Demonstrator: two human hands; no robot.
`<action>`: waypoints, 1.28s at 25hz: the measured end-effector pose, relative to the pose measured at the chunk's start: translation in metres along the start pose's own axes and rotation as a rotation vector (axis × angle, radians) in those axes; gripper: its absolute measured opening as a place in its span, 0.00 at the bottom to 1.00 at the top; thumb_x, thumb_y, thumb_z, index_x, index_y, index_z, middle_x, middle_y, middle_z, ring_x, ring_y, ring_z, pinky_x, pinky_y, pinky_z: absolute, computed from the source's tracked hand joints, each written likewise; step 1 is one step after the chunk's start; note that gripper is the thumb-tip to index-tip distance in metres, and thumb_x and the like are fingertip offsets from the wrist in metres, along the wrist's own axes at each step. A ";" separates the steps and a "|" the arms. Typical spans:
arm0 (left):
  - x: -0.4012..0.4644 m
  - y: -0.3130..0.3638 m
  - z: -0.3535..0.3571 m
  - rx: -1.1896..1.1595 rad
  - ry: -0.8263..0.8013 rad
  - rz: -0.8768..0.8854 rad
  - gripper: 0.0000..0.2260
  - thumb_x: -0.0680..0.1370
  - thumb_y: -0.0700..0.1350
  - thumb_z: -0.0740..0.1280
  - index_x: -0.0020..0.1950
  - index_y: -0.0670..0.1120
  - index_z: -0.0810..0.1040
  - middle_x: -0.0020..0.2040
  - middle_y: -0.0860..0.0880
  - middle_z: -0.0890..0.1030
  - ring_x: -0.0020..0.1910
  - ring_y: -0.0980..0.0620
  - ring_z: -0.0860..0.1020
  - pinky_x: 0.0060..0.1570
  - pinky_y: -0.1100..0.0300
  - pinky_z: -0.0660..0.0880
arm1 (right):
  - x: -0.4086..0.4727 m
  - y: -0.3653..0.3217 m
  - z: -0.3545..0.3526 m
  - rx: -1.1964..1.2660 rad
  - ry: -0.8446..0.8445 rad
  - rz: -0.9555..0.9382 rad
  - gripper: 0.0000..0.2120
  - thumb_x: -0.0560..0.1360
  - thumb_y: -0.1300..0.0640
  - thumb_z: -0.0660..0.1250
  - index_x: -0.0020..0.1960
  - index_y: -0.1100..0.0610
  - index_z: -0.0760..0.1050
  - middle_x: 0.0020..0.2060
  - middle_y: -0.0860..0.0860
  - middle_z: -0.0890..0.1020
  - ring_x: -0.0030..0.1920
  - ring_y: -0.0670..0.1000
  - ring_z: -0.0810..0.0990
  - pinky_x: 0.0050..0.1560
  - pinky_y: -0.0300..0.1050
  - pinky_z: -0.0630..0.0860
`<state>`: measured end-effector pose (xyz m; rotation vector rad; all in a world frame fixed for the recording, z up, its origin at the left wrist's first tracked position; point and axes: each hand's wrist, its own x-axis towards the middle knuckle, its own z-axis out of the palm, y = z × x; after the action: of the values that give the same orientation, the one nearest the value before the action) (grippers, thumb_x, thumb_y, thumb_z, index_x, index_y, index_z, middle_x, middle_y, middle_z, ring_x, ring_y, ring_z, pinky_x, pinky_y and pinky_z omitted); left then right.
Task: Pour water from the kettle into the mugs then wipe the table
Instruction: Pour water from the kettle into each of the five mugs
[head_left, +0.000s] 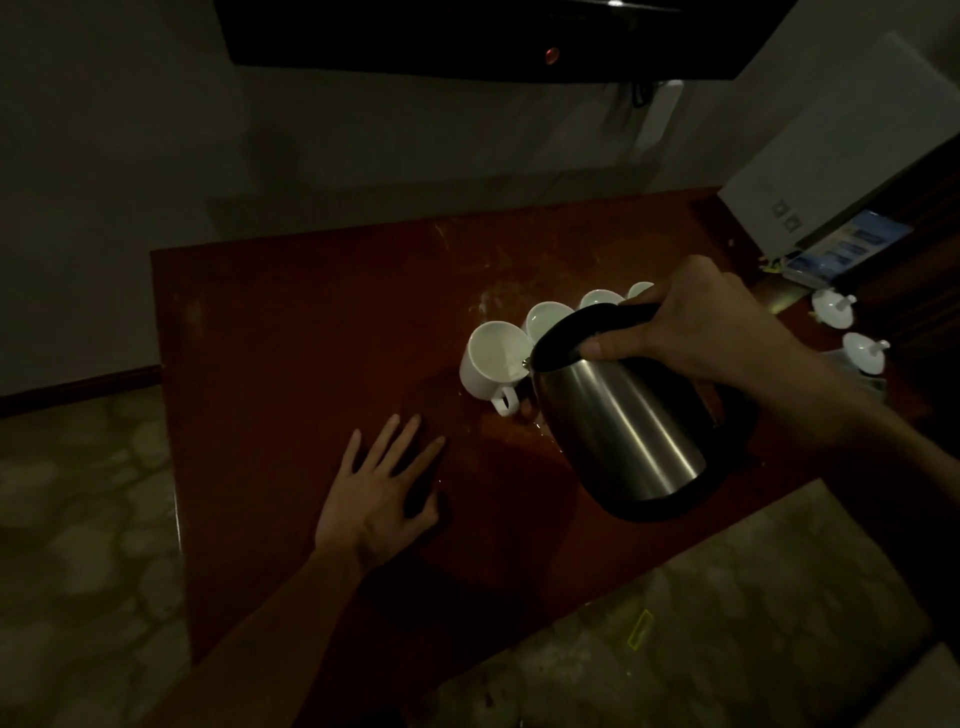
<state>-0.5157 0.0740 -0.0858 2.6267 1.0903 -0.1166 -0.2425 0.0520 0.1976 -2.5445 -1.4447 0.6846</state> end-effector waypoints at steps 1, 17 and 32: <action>0.000 0.000 0.000 -0.002 -0.002 0.000 0.31 0.79 0.68 0.43 0.81 0.62 0.41 0.81 0.52 0.37 0.79 0.49 0.33 0.76 0.41 0.34 | 0.000 0.000 0.000 -0.007 0.001 -0.007 0.33 0.58 0.35 0.80 0.49 0.61 0.85 0.39 0.55 0.86 0.38 0.51 0.85 0.44 0.54 0.84; 0.001 -0.001 0.001 0.004 0.007 -0.002 0.31 0.80 0.68 0.45 0.81 0.62 0.41 0.82 0.52 0.37 0.79 0.50 0.31 0.75 0.41 0.33 | 0.005 -0.006 0.001 -0.032 -0.017 -0.022 0.37 0.49 0.28 0.76 0.40 0.60 0.83 0.33 0.53 0.84 0.33 0.50 0.83 0.36 0.51 0.83; 0.002 0.000 0.000 0.005 0.025 -0.005 0.31 0.80 0.68 0.47 0.81 0.63 0.43 0.82 0.52 0.39 0.80 0.49 0.34 0.74 0.43 0.30 | 0.008 -0.006 -0.003 -0.022 -0.056 0.015 0.38 0.51 0.31 0.79 0.48 0.59 0.85 0.35 0.52 0.83 0.36 0.49 0.82 0.35 0.46 0.80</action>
<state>-0.5147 0.0755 -0.0866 2.6363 1.1059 -0.0880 -0.2425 0.0620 0.1998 -2.5747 -1.4596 0.7524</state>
